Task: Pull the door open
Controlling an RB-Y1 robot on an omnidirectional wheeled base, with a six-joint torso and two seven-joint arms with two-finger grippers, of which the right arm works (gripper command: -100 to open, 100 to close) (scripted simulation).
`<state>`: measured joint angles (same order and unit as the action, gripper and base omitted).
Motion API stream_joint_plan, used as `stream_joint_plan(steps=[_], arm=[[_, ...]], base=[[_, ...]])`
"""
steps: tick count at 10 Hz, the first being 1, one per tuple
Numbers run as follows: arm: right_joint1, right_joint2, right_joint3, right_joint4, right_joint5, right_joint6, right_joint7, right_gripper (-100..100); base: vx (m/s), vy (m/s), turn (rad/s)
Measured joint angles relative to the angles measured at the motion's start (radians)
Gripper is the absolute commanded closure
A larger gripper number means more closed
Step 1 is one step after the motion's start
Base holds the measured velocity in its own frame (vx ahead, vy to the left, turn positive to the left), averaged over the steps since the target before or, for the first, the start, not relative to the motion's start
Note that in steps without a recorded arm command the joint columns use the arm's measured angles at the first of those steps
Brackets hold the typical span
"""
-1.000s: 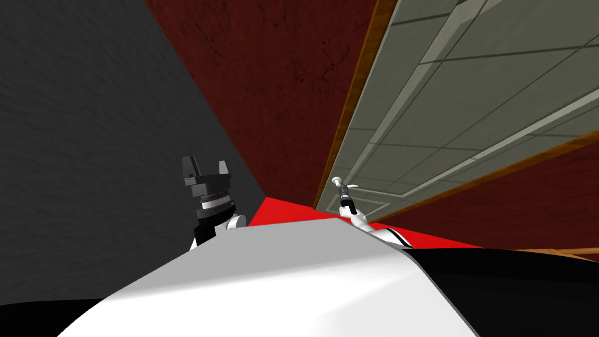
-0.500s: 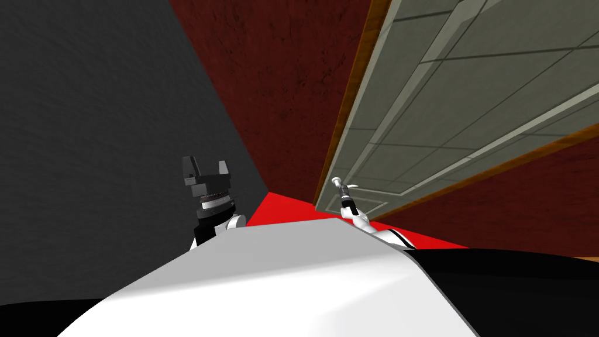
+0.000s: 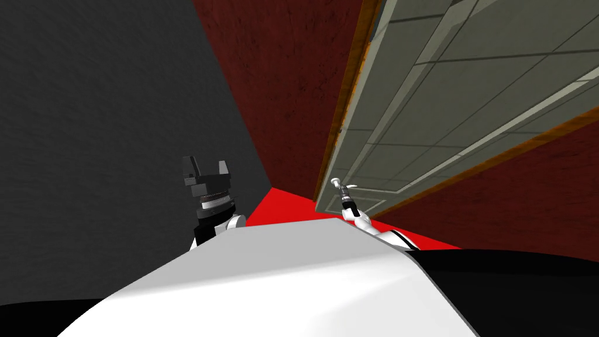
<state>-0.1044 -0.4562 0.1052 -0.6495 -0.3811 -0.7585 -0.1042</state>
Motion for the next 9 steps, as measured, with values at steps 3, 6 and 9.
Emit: stream_joint_plan(steps=[3,6,9], arm=[[0.01,-0.02,0.029,-0.01,0.007,-0.015,-0.027,100],[0.026,-0.041,0.069,-0.021,0.019,-0.038,-0.059,100],[0.036,-0.053,0.097,-0.025,0.027,-0.054,-0.084,100]], base=[[-0.218,-0.069,0.106],[-0.213,-0.047,0.092],[-0.152,-0.056,0.074]])
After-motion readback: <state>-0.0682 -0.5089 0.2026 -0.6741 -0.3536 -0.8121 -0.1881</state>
